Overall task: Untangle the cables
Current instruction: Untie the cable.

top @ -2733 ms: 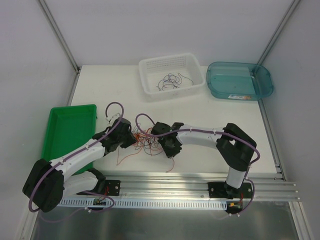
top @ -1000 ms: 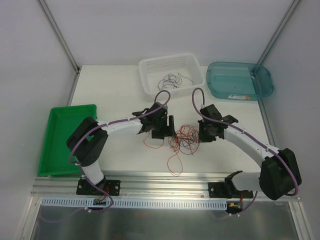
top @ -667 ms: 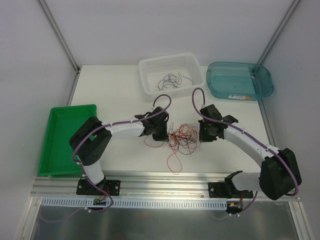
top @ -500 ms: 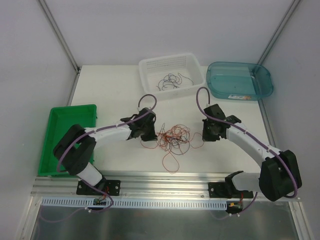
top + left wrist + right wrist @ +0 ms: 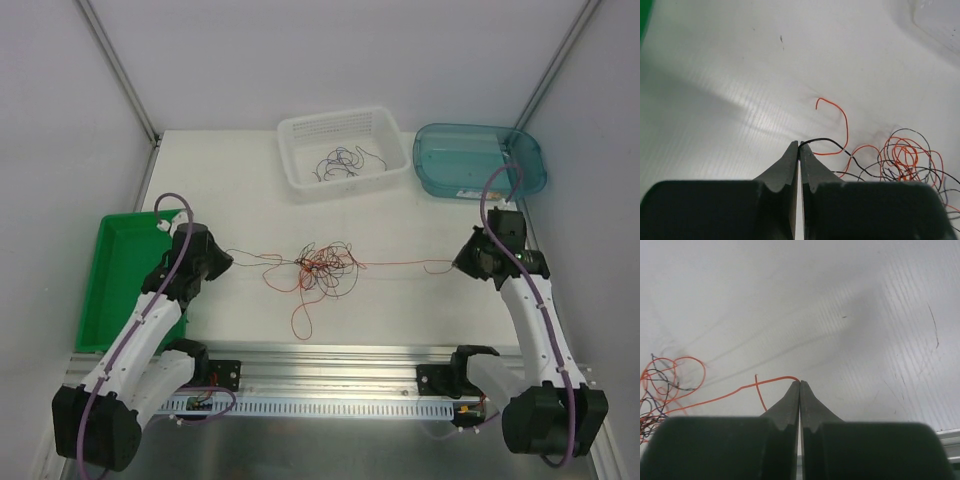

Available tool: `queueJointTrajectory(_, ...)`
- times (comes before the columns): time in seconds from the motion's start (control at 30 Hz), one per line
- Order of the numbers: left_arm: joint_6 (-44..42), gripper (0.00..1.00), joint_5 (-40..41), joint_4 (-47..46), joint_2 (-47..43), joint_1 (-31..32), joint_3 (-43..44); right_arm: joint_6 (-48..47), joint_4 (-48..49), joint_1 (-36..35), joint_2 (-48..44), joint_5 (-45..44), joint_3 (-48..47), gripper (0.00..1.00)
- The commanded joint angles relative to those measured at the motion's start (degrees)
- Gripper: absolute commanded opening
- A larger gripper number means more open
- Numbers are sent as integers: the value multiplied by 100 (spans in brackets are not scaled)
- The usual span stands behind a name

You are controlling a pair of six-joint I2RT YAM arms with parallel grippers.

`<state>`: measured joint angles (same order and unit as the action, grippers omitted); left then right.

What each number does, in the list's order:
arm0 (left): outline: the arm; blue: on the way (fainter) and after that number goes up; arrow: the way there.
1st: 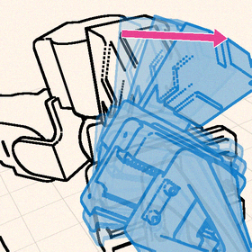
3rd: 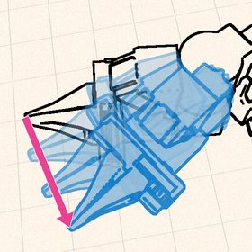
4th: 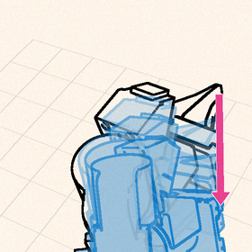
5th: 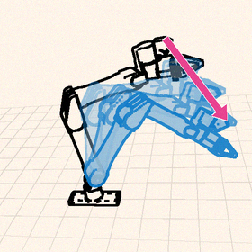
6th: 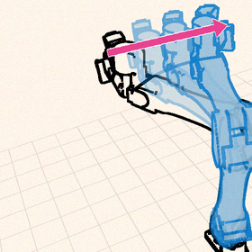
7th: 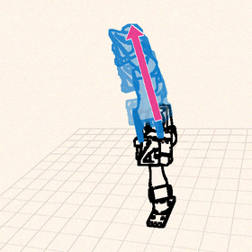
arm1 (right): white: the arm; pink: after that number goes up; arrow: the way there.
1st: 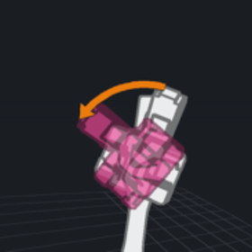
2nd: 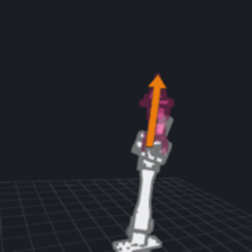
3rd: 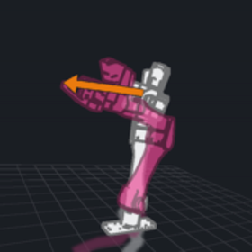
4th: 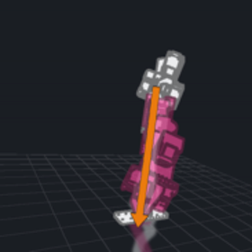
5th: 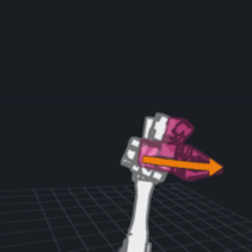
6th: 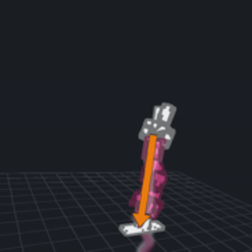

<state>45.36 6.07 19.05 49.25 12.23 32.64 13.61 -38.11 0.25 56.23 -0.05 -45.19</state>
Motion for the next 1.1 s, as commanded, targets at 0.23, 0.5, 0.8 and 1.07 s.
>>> queueJointTrajectory(0.23, -660, 0, 930, 1021, -170, -422, 742, -463, -1171, 238, -464, -214, -2931, 1)
queueJointTrajectory(0.5, -1240, 0, 469, 1462, -434, -634, 2377, -710, -945, 397, -367, 809, -4623, 1)
queueJointTrajectory(0.8, -1557, 0, -2485, 1180, -259, -109, 2264, -772, -156, -1558, -262, 1711, -1627, 14)
queueJointTrajectory(1.07, -1162, 0, -2549, 926, -74, 1263, 3149, -227, 1937, -3759, 687, 1298, -517, 51)
